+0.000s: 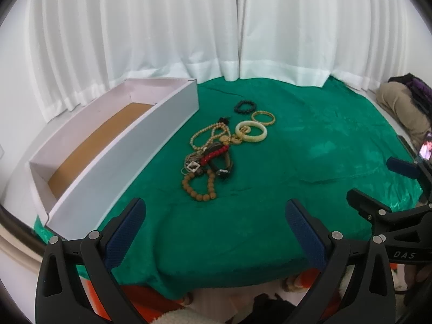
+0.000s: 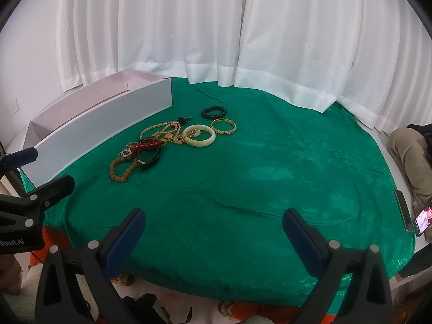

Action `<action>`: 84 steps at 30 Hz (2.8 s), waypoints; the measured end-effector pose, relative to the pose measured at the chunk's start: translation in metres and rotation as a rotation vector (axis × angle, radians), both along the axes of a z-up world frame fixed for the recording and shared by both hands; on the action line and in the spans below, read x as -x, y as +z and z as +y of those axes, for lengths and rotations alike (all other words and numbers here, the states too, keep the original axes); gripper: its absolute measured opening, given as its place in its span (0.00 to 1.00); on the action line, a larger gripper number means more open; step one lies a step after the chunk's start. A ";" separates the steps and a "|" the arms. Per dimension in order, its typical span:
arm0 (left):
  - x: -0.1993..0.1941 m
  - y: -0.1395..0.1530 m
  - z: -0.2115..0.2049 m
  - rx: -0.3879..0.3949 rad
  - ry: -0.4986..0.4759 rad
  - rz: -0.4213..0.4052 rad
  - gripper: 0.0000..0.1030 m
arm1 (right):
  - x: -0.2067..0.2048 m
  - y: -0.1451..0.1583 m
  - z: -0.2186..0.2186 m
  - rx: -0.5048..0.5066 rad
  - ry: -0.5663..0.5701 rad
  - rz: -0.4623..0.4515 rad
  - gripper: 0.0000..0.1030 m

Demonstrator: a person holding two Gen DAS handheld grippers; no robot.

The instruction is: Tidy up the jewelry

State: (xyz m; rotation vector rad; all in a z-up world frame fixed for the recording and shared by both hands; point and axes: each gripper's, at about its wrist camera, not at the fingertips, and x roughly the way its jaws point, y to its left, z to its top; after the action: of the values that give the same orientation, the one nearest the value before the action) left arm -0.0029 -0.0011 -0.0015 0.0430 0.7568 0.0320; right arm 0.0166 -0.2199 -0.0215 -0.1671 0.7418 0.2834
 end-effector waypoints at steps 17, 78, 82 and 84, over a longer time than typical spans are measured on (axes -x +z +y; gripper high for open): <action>0.000 -0.002 0.000 -0.008 0.000 0.009 1.00 | -0.003 0.000 0.001 -0.002 0.000 0.020 1.00; -0.118 -0.127 0.061 0.002 0.170 0.263 0.24 | -0.009 -0.014 0.000 -0.009 -0.004 0.075 1.00; -0.098 -0.110 0.079 0.128 0.147 0.260 0.09 | -0.014 -0.018 -0.005 -0.015 -0.021 0.091 1.00; -0.089 -0.099 0.090 0.187 0.145 0.254 0.08 | -0.016 -0.020 -0.005 -0.019 -0.022 0.099 1.00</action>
State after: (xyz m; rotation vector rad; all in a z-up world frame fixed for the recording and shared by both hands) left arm 0.0862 0.0888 -0.1010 -0.1893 1.0134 0.0953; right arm 0.0328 -0.2246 -0.0413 -0.1279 0.8381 0.2792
